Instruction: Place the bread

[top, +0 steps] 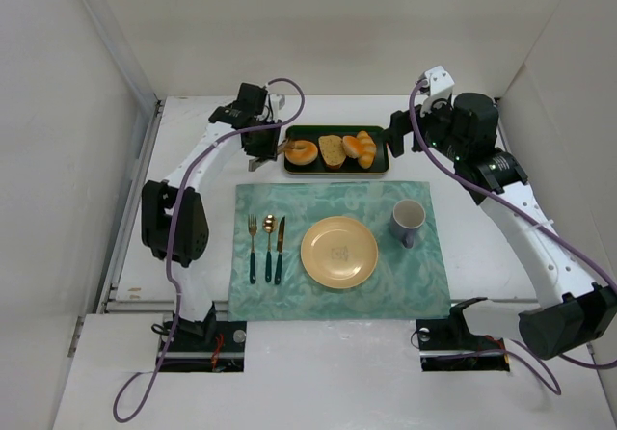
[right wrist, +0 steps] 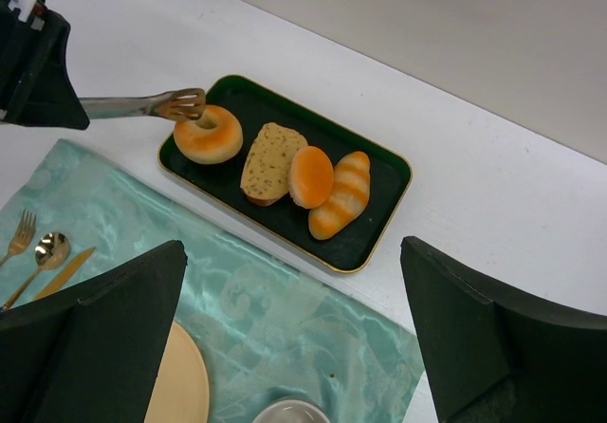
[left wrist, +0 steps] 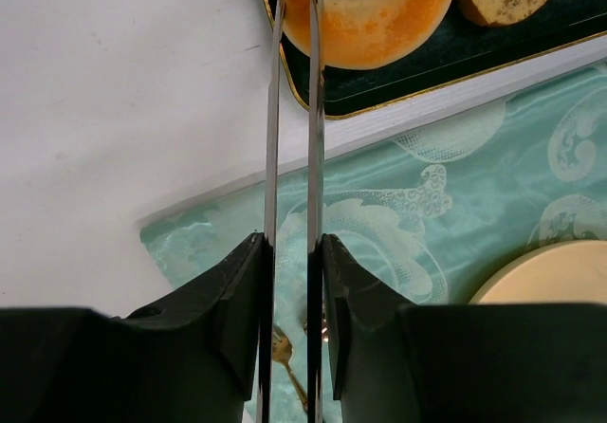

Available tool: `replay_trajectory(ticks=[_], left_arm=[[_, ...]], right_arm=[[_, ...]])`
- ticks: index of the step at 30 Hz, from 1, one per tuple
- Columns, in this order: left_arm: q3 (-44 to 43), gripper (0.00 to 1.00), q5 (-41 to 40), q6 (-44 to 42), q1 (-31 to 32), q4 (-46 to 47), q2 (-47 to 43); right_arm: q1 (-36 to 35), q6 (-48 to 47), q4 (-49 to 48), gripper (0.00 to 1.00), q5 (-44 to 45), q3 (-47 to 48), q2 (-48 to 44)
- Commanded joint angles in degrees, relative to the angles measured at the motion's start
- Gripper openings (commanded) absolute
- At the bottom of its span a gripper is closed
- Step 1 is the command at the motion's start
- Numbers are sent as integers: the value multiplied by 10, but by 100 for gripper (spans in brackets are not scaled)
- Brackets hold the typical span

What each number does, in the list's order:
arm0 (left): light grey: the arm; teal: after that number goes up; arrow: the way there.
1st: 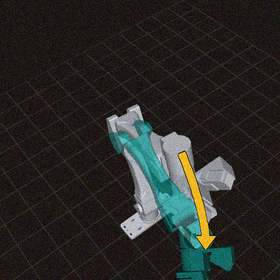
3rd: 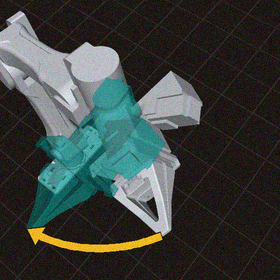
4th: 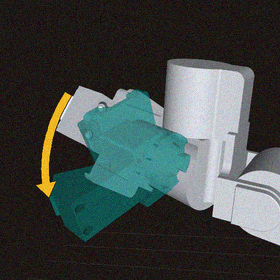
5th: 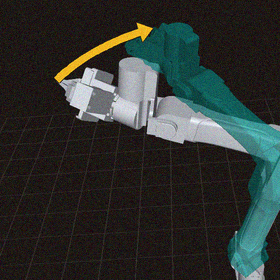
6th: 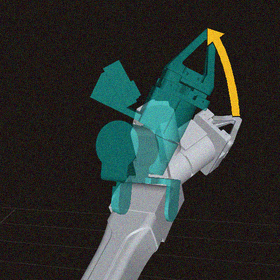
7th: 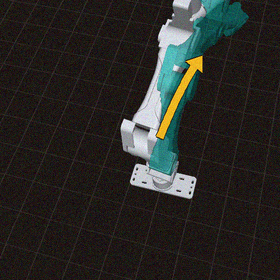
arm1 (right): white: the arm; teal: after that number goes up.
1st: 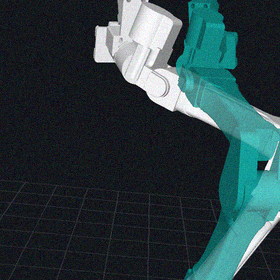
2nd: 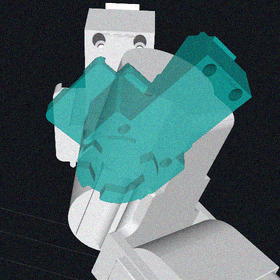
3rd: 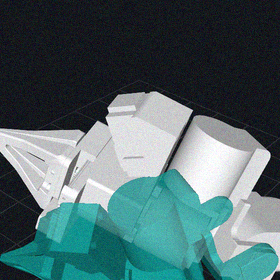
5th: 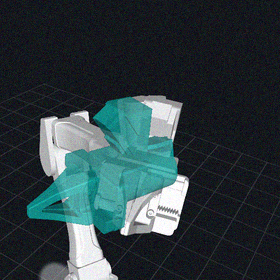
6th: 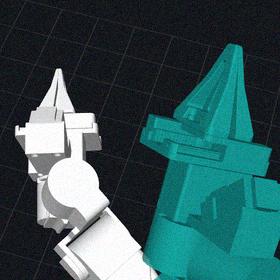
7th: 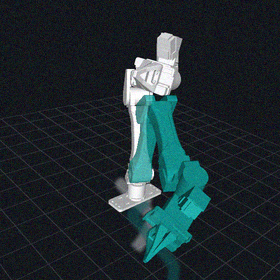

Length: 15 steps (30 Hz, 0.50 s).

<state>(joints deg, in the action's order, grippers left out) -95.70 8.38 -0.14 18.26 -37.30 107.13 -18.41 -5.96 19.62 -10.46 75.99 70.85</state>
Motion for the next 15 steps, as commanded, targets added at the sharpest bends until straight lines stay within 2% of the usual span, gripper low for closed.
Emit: replay_trajectory(ticks=[1, 13, 15], left_arm=[[-30, 0, -8, 1, -1, 3, -55], [-25, 0, 2, 1, -1, -2, -100], [-2, 0, -4, 1, 8, -2, -118]], right_arm=[[2, 6, -30, 100, 5, -1, -18], [2, 6, -30, 100, 5, -1, -18], [2, 6, -30, 100, 11, -1, -18]])
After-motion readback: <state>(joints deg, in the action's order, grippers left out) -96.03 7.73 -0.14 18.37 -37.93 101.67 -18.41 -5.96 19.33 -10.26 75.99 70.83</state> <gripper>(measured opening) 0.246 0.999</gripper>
